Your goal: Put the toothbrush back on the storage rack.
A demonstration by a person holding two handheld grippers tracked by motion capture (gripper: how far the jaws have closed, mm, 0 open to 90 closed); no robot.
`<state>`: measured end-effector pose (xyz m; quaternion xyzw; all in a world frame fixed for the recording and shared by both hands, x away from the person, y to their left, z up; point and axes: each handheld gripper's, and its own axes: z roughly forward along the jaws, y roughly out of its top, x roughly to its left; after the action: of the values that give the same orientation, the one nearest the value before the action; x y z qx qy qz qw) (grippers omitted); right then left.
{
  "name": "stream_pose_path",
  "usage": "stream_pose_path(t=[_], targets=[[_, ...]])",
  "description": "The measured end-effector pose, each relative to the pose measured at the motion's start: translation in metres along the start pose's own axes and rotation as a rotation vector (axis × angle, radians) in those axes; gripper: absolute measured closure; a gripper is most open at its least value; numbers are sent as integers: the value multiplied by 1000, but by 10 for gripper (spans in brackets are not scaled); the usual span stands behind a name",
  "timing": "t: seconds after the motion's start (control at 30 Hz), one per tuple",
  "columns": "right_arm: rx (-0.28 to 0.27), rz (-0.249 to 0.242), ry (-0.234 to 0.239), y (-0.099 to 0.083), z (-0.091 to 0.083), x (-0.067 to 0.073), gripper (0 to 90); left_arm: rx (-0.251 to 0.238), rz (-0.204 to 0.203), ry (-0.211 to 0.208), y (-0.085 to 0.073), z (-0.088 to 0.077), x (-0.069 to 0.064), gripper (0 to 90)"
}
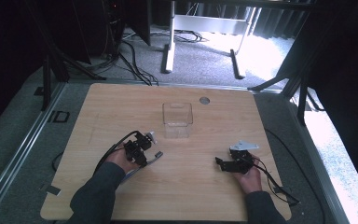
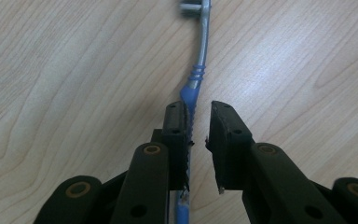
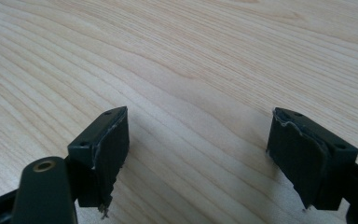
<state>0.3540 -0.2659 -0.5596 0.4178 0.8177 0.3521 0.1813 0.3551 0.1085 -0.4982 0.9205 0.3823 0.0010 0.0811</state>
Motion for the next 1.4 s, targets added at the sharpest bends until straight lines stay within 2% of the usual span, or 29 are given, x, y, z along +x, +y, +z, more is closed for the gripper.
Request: stream_pose_path(t=[0.27,0.63,1.1,1.4], targets=[[0,0,0,0,0,0,205,31,12,31,4,5,-2,794],[0,0,0,0,0,0,205,58,30,39,7,12,-4,805],[0,0,0,0,0,0,204,91,51,75,11,21,-8,799],[0,0,0,0,0,0,205,86,55,79,11,21,-9,812]])
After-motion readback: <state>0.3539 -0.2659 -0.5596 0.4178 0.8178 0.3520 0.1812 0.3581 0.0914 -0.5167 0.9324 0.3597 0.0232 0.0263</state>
